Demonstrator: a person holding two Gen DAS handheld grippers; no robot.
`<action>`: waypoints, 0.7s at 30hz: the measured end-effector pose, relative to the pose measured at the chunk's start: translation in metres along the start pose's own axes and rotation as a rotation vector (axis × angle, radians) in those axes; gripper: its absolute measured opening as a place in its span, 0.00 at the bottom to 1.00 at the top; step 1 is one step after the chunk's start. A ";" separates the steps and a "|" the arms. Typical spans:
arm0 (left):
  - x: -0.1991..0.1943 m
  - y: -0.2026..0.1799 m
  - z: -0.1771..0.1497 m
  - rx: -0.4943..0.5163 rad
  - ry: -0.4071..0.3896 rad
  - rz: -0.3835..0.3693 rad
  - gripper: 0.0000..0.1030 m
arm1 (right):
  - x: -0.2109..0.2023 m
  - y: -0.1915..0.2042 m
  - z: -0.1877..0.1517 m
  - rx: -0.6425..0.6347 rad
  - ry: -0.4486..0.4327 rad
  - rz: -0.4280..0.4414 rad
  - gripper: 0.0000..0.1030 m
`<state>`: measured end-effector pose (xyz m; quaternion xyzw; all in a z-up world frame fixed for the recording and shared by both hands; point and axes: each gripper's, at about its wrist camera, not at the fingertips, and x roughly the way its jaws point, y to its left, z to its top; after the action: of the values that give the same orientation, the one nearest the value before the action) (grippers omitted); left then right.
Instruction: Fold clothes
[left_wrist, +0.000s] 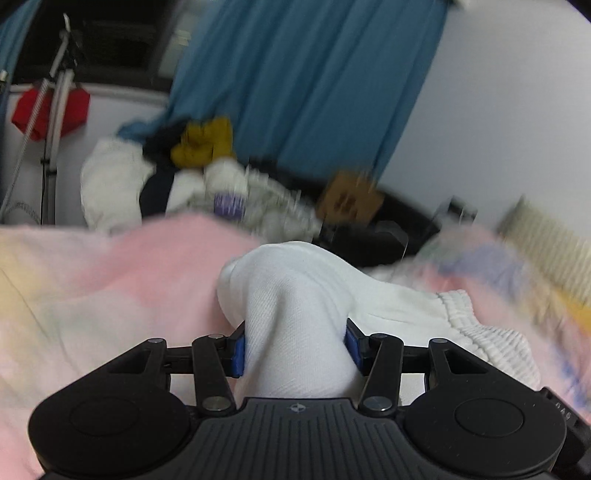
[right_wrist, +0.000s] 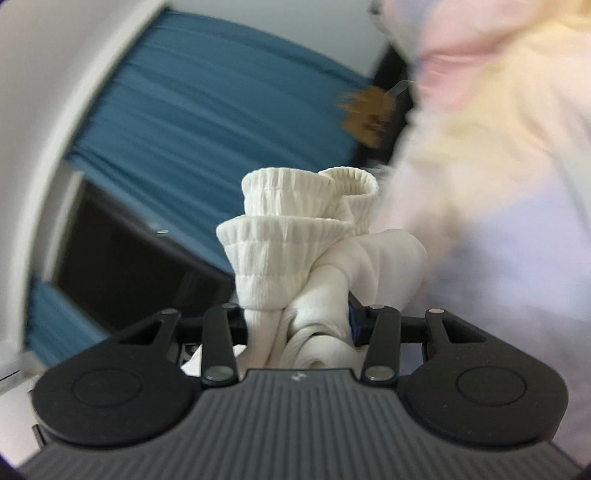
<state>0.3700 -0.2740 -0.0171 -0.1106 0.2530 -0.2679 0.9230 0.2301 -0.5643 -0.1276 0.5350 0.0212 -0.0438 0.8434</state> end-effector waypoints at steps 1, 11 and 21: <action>0.009 0.003 -0.006 0.006 0.013 0.002 0.51 | 0.005 -0.011 -0.003 0.009 0.013 -0.034 0.44; 0.060 0.034 -0.038 0.034 0.125 0.009 0.65 | 0.009 -0.055 -0.016 0.081 0.100 -0.158 0.52; -0.080 0.005 -0.025 0.100 0.088 0.000 0.79 | -0.044 0.000 -0.017 0.026 0.069 -0.377 0.78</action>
<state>0.3008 -0.2270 -0.0073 -0.0525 0.2796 -0.2850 0.9153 0.1864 -0.5472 -0.1314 0.5335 0.1493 -0.1832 0.8121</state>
